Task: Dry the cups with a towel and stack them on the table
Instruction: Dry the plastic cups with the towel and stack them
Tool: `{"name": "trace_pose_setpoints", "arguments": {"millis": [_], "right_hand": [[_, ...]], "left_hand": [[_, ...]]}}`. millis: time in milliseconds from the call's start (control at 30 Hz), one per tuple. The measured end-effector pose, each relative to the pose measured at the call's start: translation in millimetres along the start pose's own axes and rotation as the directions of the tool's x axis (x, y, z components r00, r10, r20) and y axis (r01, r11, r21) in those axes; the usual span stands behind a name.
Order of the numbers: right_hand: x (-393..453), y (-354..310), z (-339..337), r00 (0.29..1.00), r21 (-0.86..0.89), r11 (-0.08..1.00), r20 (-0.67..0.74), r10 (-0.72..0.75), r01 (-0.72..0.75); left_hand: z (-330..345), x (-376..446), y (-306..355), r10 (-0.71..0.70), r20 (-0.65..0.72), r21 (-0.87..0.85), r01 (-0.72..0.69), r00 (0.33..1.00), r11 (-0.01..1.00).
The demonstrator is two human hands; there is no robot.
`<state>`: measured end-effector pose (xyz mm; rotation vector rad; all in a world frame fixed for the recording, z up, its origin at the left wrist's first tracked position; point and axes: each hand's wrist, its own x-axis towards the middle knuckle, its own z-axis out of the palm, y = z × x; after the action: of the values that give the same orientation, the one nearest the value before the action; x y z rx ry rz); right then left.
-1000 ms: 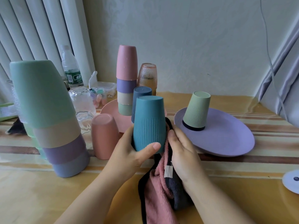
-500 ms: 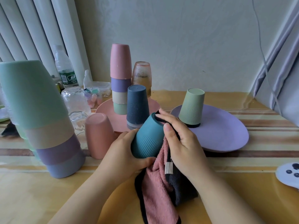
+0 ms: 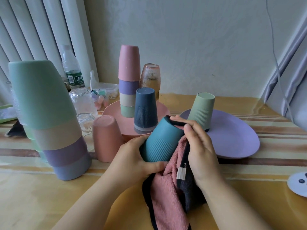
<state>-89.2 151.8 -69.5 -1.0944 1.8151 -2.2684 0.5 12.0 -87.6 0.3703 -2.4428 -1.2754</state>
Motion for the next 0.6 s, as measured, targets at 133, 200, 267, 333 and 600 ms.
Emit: {"name": "trace_pose_setpoints", "arguments": {"millis": [133,200,267,333,600], "right_hand": [[-1.2,-0.3,2.0,0.994,0.113,0.989,-0.037,0.102,-0.098],[-2.5,0.0,3.8,0.992,0.128,0.985,-0.025,0.121,-0.117],[-3.7,2.6,4.5,0.992,0.111,0.986,-0.010,0.128,-0.126],[-3.2,3.7,4.6,0.990,0.123,0.982,0.003,0.142,-0.142],[-15.0,8.3,15.8,0.953,-0.062,0.959,0.112,0.281,-0.276]], "left_hand": [[-0.4,-1.8,7.4,-0.090,0.066,-0.330,0.107,0.994,0.938],[0.6,-2.0,6.0,-0.069,0.080,-0.406,0.095,0.994,0.909],[2.1,-2.6,4.3,-0.053,0.092,-0.463,0.090,0.994,0.882],[4.4,-2.9,2.0,-0.052,0.087,-0.503,0.089,0.995,0.859],[3.4,3.9,8.4,-0.062,-0.035,-0.755,0.015,0.997,0.655]]}}
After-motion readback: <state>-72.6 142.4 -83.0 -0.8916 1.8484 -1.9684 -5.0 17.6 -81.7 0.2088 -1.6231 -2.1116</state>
